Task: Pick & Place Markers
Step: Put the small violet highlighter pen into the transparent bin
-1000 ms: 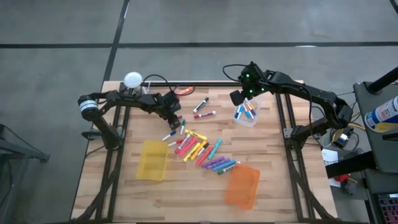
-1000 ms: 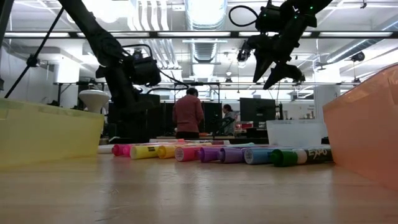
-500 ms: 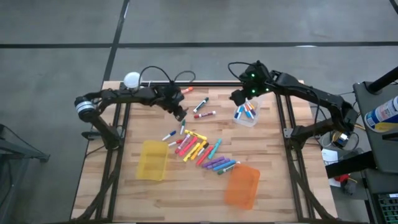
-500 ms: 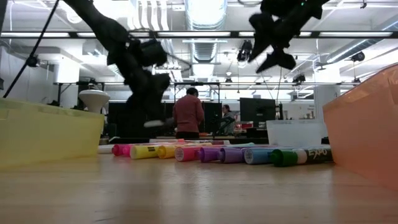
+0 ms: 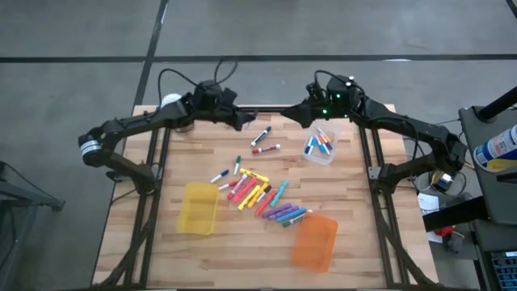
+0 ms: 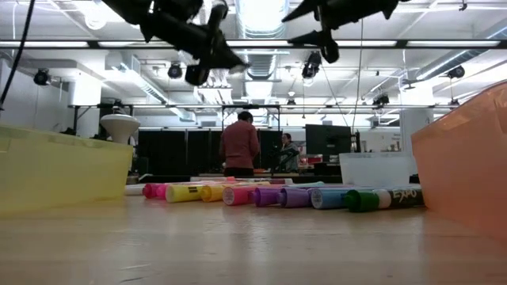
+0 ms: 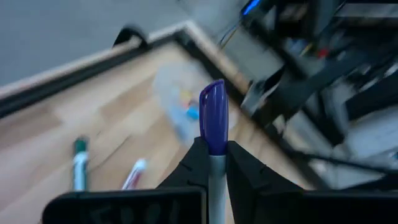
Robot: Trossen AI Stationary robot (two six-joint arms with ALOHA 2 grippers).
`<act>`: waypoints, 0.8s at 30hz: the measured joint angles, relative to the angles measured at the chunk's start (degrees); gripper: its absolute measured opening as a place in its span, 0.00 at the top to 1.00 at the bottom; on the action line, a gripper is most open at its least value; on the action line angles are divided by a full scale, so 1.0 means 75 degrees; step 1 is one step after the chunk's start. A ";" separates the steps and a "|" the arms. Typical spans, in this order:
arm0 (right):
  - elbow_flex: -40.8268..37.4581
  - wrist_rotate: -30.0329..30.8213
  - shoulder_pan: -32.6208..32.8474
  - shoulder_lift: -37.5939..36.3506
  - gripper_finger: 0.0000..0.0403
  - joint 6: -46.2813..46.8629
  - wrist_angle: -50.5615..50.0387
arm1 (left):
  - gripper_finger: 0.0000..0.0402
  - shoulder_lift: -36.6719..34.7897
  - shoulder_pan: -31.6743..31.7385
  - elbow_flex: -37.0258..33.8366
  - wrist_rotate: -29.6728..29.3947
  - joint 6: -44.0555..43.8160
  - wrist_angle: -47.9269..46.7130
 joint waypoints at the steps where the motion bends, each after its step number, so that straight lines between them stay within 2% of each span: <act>1: 0.0000 -0.0023 0.0000 0.0038 0.49 0.0125 0.0225 | 0.94 -0.0031 -0.0008 0.0047 0.0003 -0.0148 0.0206; 8: -0.0003 -0.0015 0.0145 0.0499 0.49 0.0555 0.1173 | 0.94 -0.0009 -0.0070 0.0220 0.0146 -0.1138 0.1297; 13: 0.0000 0.0168 0.0163 0.0900 0.49 0.1048 0.2275 | 0.94 -0.0009 -0.0184 0.0206 0.0194 -0.1390 0.1320; 24: 0.0329 0.0210 0.0175 0.1786 0.52 0.1438 0.2739 | 0.94 -0.0009 -0.0349 0.0204 0.0192 -0.1434 0.1414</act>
